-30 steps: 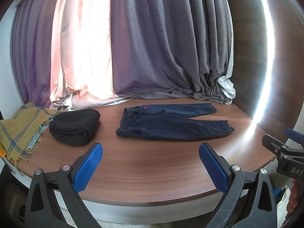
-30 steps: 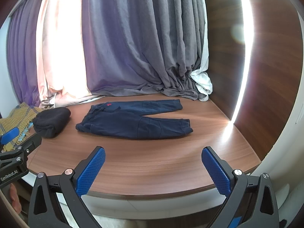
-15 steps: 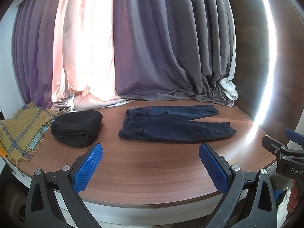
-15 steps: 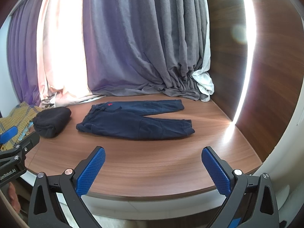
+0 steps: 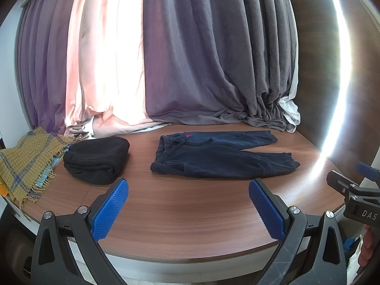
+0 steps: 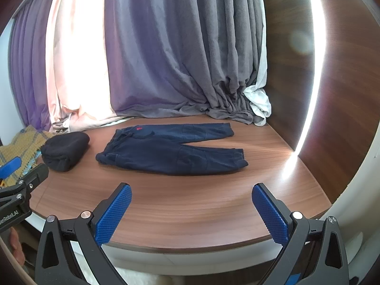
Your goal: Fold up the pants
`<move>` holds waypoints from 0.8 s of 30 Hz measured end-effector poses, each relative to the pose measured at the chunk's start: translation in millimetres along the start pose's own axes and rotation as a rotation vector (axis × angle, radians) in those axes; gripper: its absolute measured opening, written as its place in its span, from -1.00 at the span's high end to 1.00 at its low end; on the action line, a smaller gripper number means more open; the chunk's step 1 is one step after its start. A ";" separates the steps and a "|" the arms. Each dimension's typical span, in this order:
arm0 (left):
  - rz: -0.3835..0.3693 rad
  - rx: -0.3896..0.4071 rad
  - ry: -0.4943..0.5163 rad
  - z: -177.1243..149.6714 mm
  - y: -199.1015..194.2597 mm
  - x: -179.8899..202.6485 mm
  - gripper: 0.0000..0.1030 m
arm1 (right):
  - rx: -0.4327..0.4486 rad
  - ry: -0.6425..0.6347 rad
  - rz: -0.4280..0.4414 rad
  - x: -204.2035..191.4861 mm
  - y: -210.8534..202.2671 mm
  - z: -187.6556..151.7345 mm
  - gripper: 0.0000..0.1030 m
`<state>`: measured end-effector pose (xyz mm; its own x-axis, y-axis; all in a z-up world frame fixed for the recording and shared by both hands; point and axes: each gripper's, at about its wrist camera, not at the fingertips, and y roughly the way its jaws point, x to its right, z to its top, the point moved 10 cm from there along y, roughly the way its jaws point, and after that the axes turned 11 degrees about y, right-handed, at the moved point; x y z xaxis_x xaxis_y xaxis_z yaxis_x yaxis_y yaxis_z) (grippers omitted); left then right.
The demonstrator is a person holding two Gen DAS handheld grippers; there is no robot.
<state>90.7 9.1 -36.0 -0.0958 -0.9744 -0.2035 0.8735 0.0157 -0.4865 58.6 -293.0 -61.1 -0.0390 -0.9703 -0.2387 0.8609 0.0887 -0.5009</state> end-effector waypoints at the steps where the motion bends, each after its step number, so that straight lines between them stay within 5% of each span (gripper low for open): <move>1: 0.000 -0.003 0.001 0.0 2.4 -1.1 -1.00 | -0.003 0.001 -0.001 -0.4 1.9 0.2 -0.98; 24: -0.016 -0.113 0.079 -1.1 138.4 -44.6 -1.00 | -0.106 0.052 -0.111 -11.7 116.0 6.6 -0.98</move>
<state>215.4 54.9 -95.2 -0.1508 -0.9540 -0.2590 0.8125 0.0296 -0.5822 162.3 -272.9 -110.9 -0.1597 -0.9627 -0.2183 0.7915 0.0072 -0.6111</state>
